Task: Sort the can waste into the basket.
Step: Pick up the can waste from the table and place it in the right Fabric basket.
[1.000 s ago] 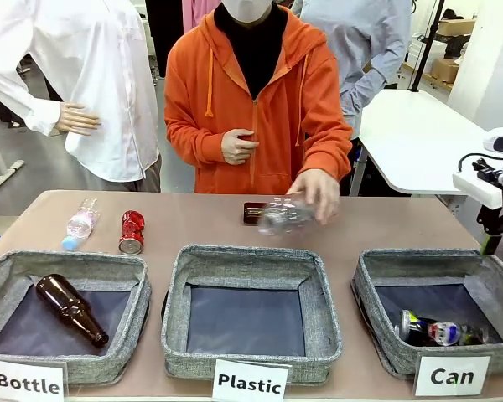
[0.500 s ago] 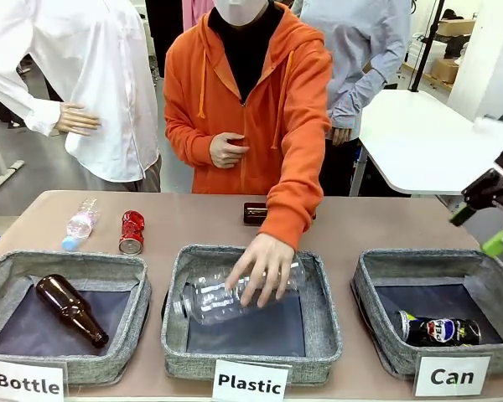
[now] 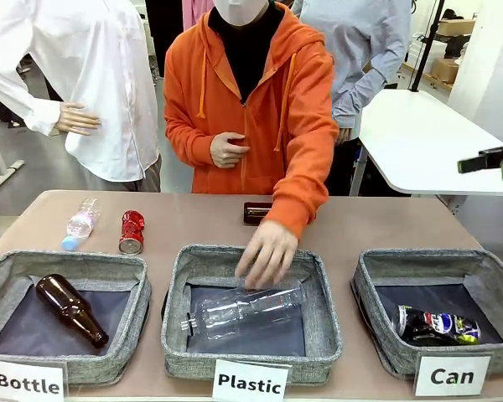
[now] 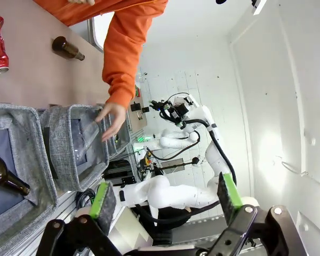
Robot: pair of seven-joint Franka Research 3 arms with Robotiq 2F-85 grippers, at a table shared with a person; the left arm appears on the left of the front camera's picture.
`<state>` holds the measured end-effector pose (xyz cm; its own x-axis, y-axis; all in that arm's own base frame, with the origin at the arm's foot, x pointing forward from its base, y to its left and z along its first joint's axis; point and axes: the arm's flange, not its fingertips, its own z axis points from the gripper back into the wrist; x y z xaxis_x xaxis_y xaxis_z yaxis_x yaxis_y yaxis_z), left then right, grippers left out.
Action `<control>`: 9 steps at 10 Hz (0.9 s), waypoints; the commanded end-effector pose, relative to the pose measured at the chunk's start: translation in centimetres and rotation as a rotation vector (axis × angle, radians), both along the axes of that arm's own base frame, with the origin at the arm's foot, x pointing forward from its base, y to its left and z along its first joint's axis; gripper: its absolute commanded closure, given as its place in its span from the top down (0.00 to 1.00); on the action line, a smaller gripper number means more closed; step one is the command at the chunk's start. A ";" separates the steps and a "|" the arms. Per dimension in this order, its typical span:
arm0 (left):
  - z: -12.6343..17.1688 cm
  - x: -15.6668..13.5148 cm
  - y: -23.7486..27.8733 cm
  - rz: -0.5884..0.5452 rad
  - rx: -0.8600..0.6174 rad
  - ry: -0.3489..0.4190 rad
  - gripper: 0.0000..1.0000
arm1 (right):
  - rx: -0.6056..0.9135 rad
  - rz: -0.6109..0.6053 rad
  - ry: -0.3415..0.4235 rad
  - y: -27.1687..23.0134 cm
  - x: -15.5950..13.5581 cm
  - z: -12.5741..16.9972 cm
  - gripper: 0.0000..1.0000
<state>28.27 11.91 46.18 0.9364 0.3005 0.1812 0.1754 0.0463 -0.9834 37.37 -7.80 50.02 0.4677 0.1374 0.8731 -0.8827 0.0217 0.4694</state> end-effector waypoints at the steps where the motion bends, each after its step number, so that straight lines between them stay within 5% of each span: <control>1: 0.3 -0.3 0.0 -0.008 -0.001 0.009 1.00 | 0.155 -0.111 0.124 -0.2 1.5 -1.8 1.00; 2: 0.3 -0.3 0.0 -0.008 -0.001 0.009 1.00 | 0.000 0.000 0.000 0.0 0.0 0.0 1.00; 9: 0.3 -0.3 0.0 -0.008 -0.001 0.009 1.00 | 0.000 0.000 0.000 0.0 0.0 0.0 1.00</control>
<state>28.28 11.90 46.18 0.9365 0.3004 0.1809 0.1752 0.0461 -0.9834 37.41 -7.67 50.08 0.4860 0.1275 0.8646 -0.8729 0.0228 0.4873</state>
